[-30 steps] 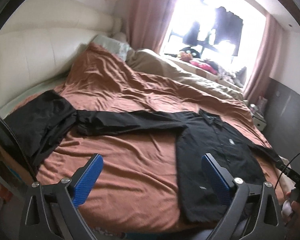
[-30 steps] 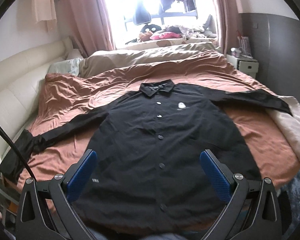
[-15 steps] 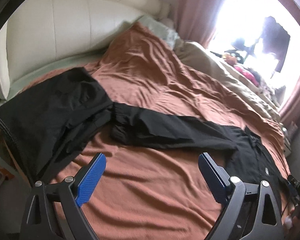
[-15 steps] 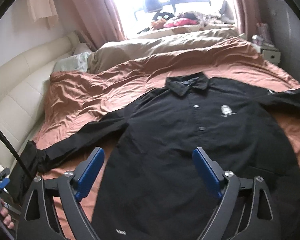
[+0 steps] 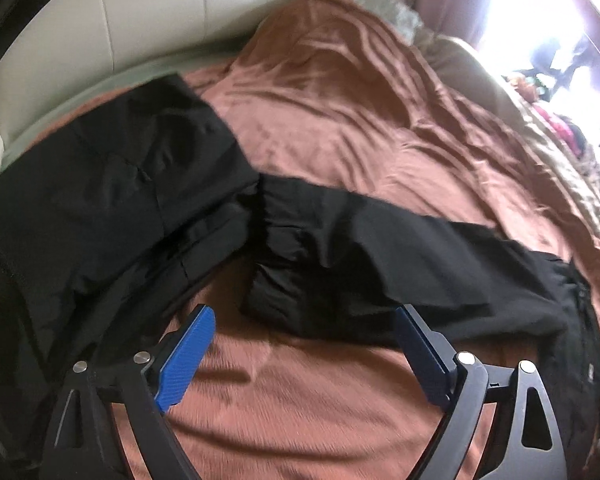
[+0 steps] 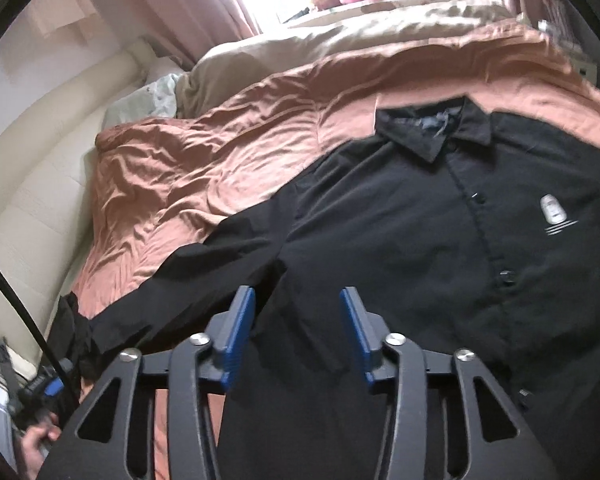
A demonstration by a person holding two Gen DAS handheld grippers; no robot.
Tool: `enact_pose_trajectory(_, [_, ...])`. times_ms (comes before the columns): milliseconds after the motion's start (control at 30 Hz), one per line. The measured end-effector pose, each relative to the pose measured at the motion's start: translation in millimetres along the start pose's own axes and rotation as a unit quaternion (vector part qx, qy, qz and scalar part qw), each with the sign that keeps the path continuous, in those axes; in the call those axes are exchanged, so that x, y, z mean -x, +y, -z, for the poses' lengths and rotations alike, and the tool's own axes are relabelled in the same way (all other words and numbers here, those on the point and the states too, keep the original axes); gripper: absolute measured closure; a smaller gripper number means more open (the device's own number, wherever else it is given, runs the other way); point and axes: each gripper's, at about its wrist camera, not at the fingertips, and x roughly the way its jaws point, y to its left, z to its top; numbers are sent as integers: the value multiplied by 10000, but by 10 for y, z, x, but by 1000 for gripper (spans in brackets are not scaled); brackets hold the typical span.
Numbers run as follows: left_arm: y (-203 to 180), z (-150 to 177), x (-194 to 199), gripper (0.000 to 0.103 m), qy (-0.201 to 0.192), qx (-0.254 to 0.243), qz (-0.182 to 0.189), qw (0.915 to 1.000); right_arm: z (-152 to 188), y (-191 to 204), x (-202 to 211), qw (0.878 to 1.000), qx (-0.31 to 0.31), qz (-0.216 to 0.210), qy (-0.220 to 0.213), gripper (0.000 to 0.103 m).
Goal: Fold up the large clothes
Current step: 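Move both tools down toward the shirt's sleeve and body, then grasp the sleeve cuff with the left tool and lift it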
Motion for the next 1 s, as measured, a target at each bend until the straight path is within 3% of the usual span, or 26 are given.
enact_pose_trajectory(67, [12,-18,-175,12,142,21,-134,9998,-81,-65,-141,9999,-111,-63,107,74])
enact_pose_trajectory(167, [31,-24,-392,12,289,107,-280,9991,-207,-99,-376,9992,-285,-168,243,78])
enact_pose_trajectory(233, [54,-19,-503,17,380,198,-289,9987,-287,-96,-536,9986,-348,-248,298,82])
enact_pose_trajectory(333, [59,-32,-583,36,342,184,-397,9985,-379,-99,-758,9975,-418,-423,377,86])
enact_pose_trajectory(367, [42,-44,-567,56,271,148,-378,9988,-410,-99,-824,9972,-434,-458,394,87])
enact_pose_trajectory(433, [-2,-68,-528,73,257,46,-459,9986,-454,-131,-991,9964,-528,-518,413,88])
enact_pose_trajectory(500, [-57,-102,-400,92,153,-92,-292,9994,-453,-194,-1228,9944,-692,-527,594,88])
enact_pose_trajectory(600, [-158,-213,-107,96,-51,-260,-57,9996,-343,-246,-1616,9901,-796,-507,1040,88])
enact_pose_trajectory(700, [-326,-384,318,97,-448,-390,185,9981,-403,-295,-1616,9883,-918,-610,1057,92])
enact_pose_trajectory(767, [-530,-519,635,97,-740,-563,352,9950,-451,-308,-1497,9875,-970,-805,949,92])
enact_pose_trajectory(900, [-987,-725,1073,97,-1059,-835,752,9880,-500,-372,-1231,9886,-968,-803,825,91])
enact_pose_trajectory(1000, [-1440,-795,1424,97,-1326,-1173,1080,9783,-422,-445,-908,9892,-1028,-789,684,89])
